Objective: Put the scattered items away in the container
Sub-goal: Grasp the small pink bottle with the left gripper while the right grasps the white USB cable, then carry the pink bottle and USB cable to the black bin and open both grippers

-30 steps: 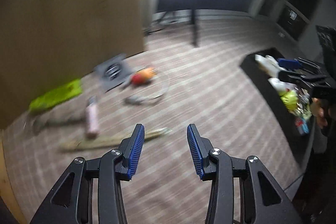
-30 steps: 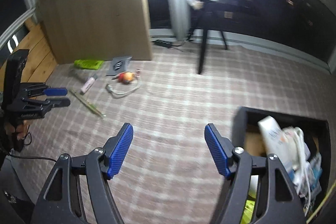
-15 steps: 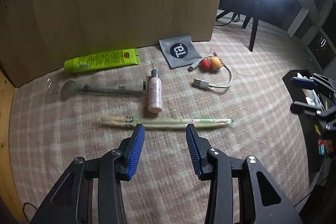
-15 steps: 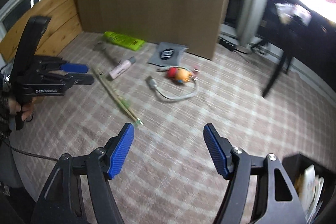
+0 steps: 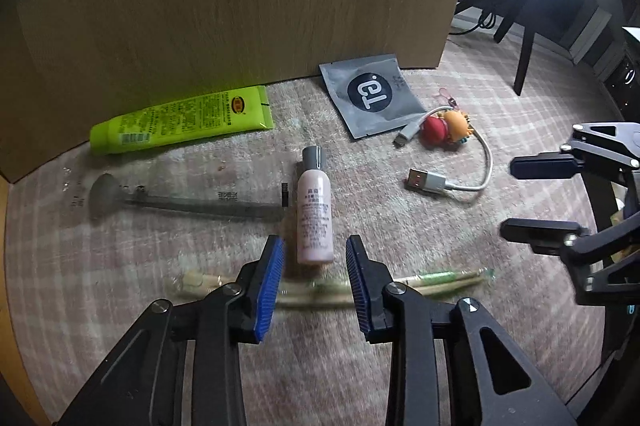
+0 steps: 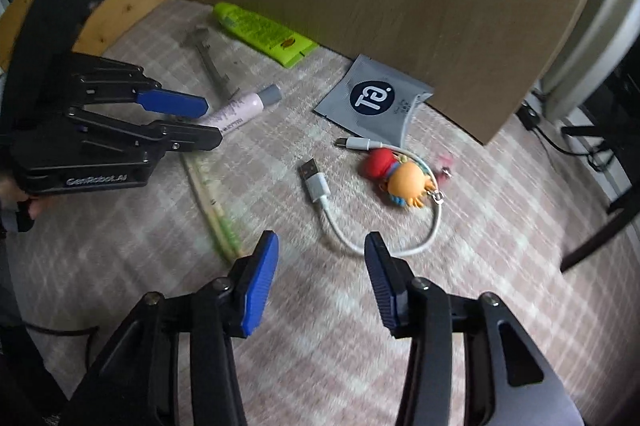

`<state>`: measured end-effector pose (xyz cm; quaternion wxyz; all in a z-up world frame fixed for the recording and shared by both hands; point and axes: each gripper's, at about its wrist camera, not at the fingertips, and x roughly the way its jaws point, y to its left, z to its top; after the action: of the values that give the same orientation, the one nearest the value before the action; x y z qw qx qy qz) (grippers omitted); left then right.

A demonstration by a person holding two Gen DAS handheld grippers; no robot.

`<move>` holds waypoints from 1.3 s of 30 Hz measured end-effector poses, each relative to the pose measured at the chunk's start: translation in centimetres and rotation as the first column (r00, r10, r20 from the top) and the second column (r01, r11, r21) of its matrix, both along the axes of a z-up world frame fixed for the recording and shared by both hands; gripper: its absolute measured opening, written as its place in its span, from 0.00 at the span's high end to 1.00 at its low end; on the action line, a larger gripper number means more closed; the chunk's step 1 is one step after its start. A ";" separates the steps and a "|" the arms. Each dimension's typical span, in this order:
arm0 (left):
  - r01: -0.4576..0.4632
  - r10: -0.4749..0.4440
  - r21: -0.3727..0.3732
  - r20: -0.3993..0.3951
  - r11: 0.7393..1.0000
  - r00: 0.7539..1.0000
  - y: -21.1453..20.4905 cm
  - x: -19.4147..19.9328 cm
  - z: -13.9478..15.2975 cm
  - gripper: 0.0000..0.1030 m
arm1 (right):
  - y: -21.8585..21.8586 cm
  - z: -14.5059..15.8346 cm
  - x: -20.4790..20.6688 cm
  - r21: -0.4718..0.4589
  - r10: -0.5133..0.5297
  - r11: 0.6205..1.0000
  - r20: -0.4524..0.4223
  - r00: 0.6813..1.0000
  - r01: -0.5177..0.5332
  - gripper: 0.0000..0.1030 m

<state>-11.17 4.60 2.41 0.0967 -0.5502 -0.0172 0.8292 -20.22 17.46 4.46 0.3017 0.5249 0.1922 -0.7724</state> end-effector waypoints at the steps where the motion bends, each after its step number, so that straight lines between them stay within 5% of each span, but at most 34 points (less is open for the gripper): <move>1: 0.001 -0.001 0.000 0.003 1.000 1.000 0.1 -0.1 -0.1 0.71 | -0.2 -0.3 -0.2 0.008 0.007 1.000 0.004 1.000 -0.007 0.60; 11: 0.007 -0.007 -0.024 0.021 1.000 1.000 0.8 -1.1 -0.9 0.79 | -0.7 -2.3 -1.5 0.048 0.033 0.998 0.020 0.999 -0.034 0.63; 18: -0.004 0.003 -0.041 -0.006 0.999 1.000 0.9 -0.7 -0.7 0.82 | 0.5 -2.1 -1.2 0.037 -0.007 0.999 0.016 1.000 0.007 0.82; 24: 0.009 -0.009 -0.016 -0.002 1.000 1.000 1.2 0.3 -0.6 0.82 | 1.8 -1.9 -0.1 0.027 -0.039 0.999 0.056 0.998 0.038 0.87; 30: 0.033 -0.034 0.036 0.007 0.999 0.999 2.0 1.8 -0.2 0.82 | 4.2 -1.4 1.7 -0.063 -0.102 0.992 0.124 0.987 0.110 0.96; 39: 0.082 -0.079 0.088 -0.032 0.993 0.996 4.5 3.0 2.4 0.82 | 10.2 2.0 3.3 -0.245 -0.242 0.928 0.179 0.954 0.282 0.96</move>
<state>-8.19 9.12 4.82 0.1549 -0.5336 -0.0308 0.8308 -16.89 27.64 6.51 0.2768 0.5552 -0.0081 -0.7842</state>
